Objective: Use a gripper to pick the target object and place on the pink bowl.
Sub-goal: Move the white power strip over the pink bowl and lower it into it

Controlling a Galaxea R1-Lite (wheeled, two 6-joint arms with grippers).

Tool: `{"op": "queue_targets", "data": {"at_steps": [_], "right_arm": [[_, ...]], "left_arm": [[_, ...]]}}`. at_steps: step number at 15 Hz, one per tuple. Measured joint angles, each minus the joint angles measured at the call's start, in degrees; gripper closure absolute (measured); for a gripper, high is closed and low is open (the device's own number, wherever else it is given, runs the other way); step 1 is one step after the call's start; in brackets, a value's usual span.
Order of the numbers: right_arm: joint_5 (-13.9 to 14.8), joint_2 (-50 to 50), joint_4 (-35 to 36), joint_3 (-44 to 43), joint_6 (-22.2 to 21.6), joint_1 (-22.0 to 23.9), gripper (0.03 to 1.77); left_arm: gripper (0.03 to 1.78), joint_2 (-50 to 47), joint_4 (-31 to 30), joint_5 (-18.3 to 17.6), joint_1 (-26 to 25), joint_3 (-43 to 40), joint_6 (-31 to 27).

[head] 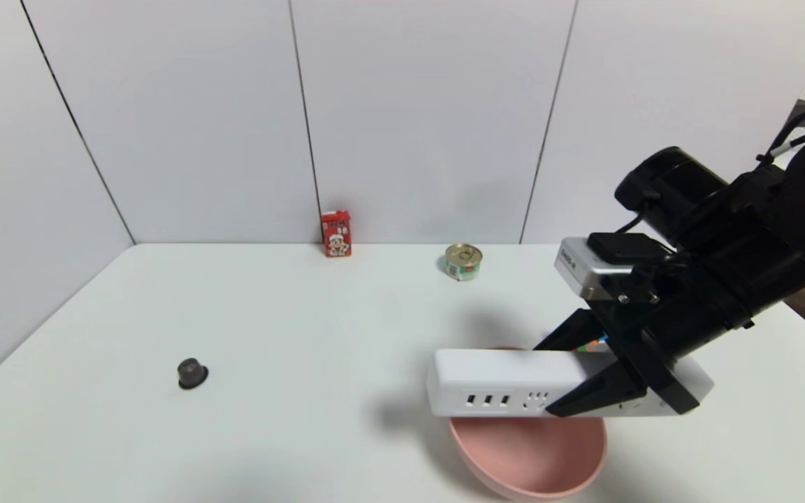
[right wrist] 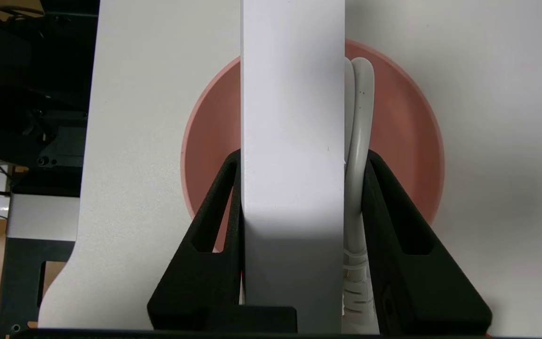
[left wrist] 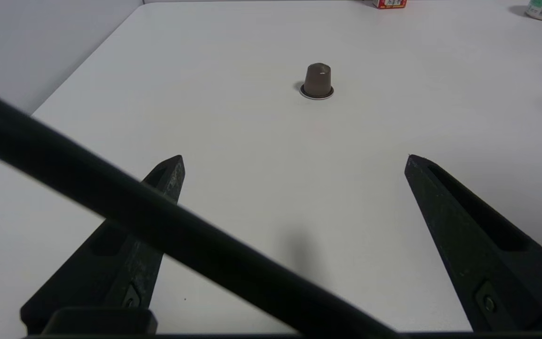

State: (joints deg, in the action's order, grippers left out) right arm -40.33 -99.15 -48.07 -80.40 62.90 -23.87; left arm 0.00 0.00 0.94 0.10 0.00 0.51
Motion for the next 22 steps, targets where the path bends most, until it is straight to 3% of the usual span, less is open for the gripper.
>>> {"op": "queue_targets", "data": {"at_steps": [22], "right_arm": [[1.5, -4.3, 6.2, 1.8, -0.8, -3.5, 1.06]], "left_arm": [[0.12, 0.0, 0.0, 0.0, 0.0, 0.0, 0.0]]}}
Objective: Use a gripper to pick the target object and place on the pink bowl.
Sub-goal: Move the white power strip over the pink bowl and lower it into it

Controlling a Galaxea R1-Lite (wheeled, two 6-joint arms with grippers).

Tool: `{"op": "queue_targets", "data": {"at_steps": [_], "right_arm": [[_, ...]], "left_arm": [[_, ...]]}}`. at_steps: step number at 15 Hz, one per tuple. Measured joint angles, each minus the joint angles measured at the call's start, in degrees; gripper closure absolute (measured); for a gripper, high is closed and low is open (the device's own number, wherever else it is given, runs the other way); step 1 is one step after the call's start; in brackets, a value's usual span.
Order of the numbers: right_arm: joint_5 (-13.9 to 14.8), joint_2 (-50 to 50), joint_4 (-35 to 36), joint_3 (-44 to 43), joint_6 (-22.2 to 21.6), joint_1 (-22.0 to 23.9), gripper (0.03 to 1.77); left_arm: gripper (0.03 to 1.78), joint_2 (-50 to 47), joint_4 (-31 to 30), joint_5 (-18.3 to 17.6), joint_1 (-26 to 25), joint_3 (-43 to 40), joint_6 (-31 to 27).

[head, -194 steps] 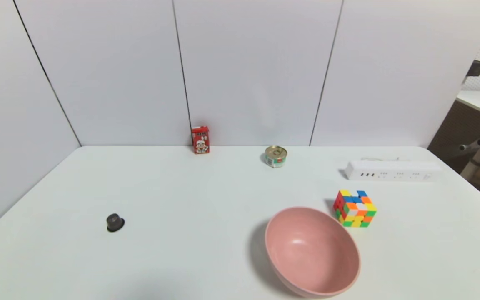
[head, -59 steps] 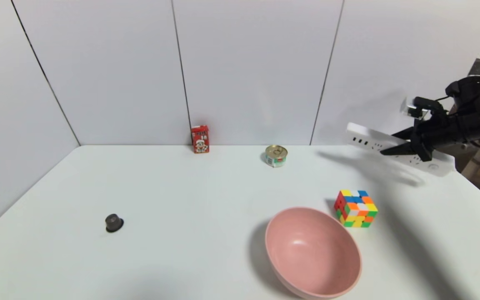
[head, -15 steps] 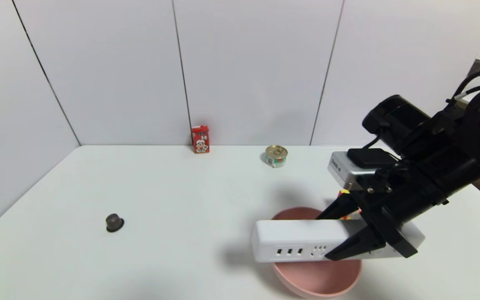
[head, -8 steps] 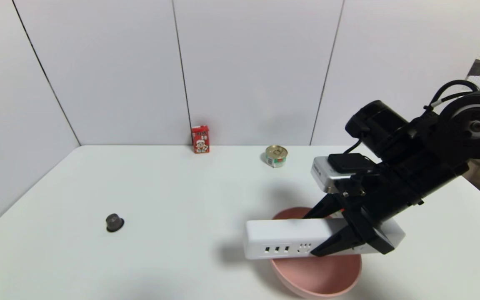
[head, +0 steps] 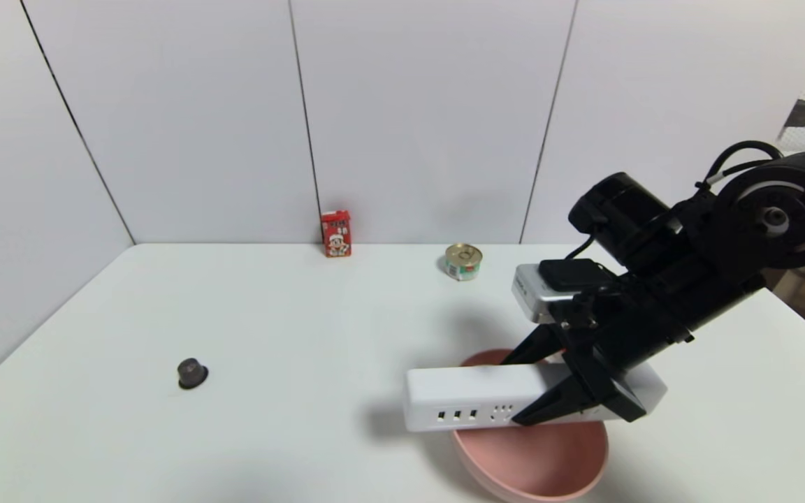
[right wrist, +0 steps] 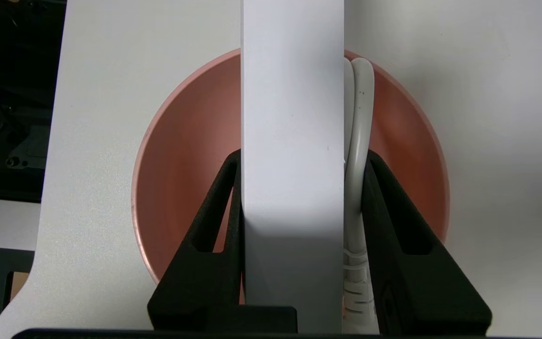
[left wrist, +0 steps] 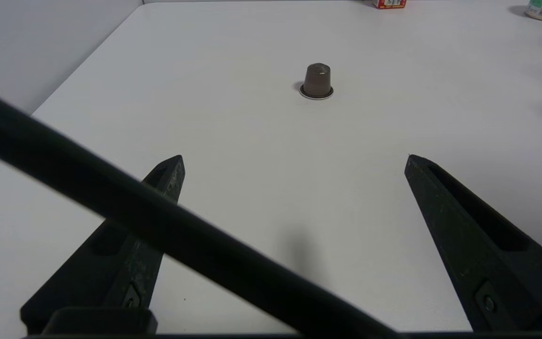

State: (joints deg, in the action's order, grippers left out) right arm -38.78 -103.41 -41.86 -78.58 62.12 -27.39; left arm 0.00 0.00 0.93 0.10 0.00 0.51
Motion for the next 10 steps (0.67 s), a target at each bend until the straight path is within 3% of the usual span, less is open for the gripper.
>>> {"op": "queue_targets", "data": {"at_steps": [10], "right_arm": [[0.0, -0.1, -0.2, -1.0, 0.1, 0.0, 1.07]], "left_arm": [[0.12, 0.0, 0.0, 0.0, 0.0, 0.0, 0.0]]}}
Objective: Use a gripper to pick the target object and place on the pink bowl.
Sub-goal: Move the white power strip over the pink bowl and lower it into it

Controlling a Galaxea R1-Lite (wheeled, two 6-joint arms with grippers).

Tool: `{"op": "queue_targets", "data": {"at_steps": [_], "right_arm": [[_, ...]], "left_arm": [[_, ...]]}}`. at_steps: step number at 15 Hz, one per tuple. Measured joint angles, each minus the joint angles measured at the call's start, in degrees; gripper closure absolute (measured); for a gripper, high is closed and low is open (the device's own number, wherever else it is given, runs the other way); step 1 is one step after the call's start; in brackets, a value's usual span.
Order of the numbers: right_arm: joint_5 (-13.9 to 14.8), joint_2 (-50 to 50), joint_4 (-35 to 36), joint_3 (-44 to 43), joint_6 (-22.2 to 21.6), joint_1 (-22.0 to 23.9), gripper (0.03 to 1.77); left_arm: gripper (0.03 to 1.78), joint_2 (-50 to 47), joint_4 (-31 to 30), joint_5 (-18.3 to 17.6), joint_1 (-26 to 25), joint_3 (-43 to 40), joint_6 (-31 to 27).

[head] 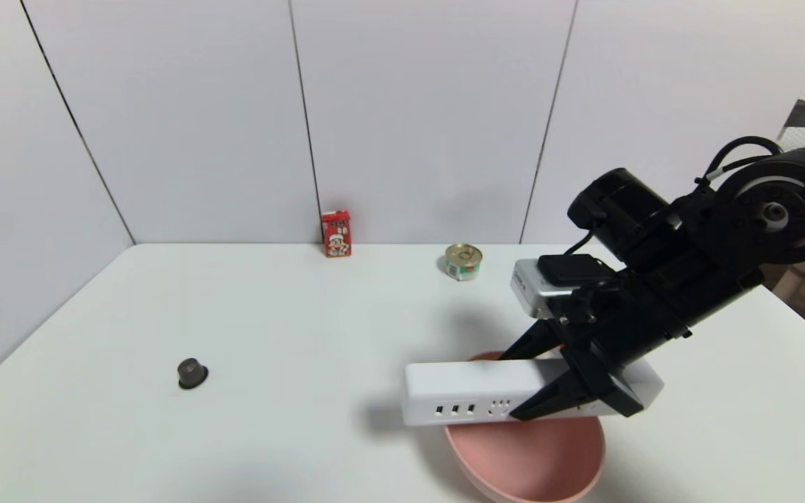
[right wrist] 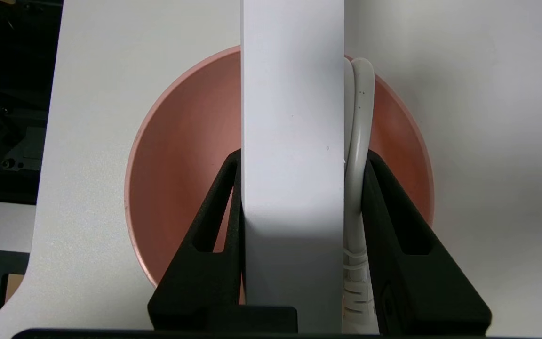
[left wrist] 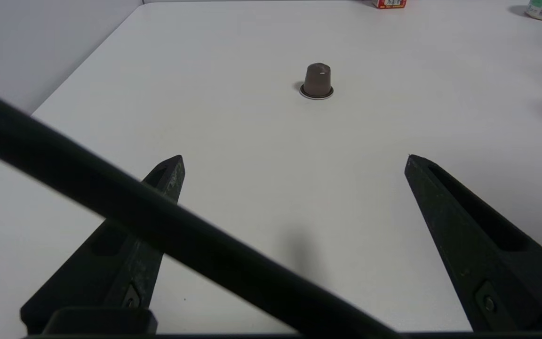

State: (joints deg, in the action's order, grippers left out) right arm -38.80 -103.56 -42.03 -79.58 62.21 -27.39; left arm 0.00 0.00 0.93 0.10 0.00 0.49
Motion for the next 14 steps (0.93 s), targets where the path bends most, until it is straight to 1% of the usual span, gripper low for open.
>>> {"op": "queue_targets", "data": {"at_steps": [5, 6, 8, 11, 14], "right_arm": [[-0.1, 0.2, 0.0, -0.2, -0.2, -0.5, 1.07], [-0.1, 0.2, 0.1, -0.3, 0.0, -0.6, 1.02], [0.0, 0.4, -0.1, -0.3, 0.0, -0.8, 0.81], [0.0, 0.5, -0.2, -0.2, 0.0, -0.8, 0.58], [0.0, 1.1, -0.3, -0.3, -0.1, -0.8, 0.42]], "left_arm": [[0.12, 0.0, 0.0, 0.0, 0.0, 0.0, 0.0], [0.12, 0.0, 0.0, 0.0, 0.0, 0.0, 0.0], [0.12, 0.0, 0.0, 0.0, 0.0, 0.0, 0.0], [0.12, 0.0, 0.0, 0.0, 0.0, 0.0, 0.0], [0.12, 0.0, 0.0, 0.0, 0.0, 0.0, 0.0]]}}
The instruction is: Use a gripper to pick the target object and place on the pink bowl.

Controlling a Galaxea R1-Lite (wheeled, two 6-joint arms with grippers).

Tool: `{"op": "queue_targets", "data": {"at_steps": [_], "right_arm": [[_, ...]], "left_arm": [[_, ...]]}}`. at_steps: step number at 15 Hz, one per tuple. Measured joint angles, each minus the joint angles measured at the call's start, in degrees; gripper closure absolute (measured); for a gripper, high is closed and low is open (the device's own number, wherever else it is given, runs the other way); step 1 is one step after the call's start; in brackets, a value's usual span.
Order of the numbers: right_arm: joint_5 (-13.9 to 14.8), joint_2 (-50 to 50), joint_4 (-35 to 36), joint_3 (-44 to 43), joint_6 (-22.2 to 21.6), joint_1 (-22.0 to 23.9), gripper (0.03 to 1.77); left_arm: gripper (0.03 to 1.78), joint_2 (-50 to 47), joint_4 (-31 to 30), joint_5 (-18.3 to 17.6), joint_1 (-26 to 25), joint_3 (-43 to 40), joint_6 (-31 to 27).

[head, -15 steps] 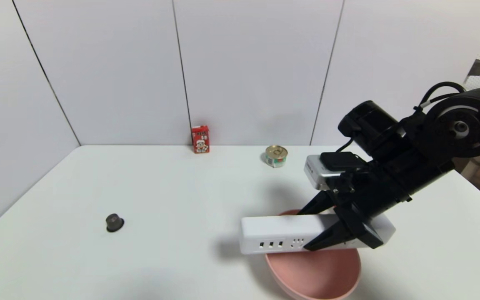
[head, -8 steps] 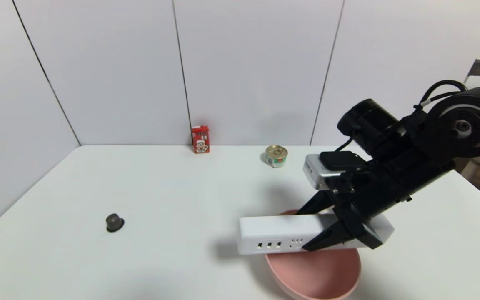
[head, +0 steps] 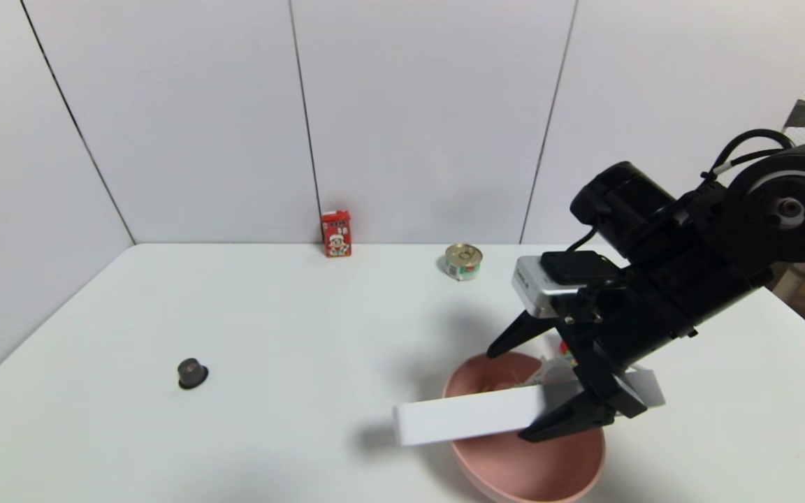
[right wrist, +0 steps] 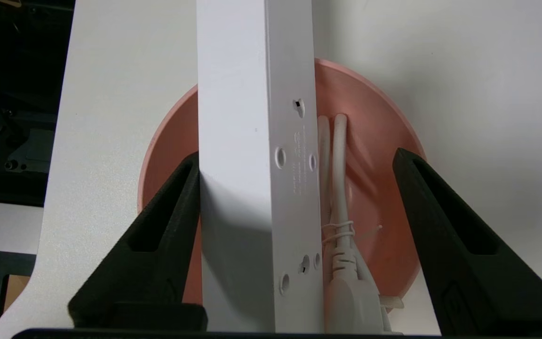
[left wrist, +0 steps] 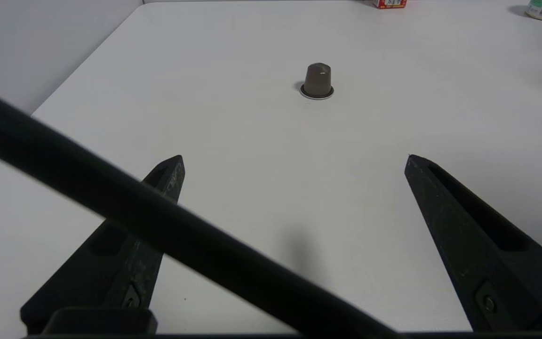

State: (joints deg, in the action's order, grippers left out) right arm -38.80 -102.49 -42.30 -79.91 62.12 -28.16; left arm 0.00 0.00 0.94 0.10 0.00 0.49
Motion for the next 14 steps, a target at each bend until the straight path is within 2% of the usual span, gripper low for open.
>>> {"op": "queue_targets", "data": {"at_steps": [6, 14], "right_arm": [[0.1, 0.7, -0.1, -1.6, -0.1, 1.6, 0.25], [0.1, 0.6, -0.2, -3.2, -0.1, 2.8, 0.14]], "left_arm": [[0.12, 0.0, 0.0, 0.0, 0.0, 0.0, 0.0], [0.12, 0.0, 0.0, 0.0, 0.0, 0.0, 0.0]]}}
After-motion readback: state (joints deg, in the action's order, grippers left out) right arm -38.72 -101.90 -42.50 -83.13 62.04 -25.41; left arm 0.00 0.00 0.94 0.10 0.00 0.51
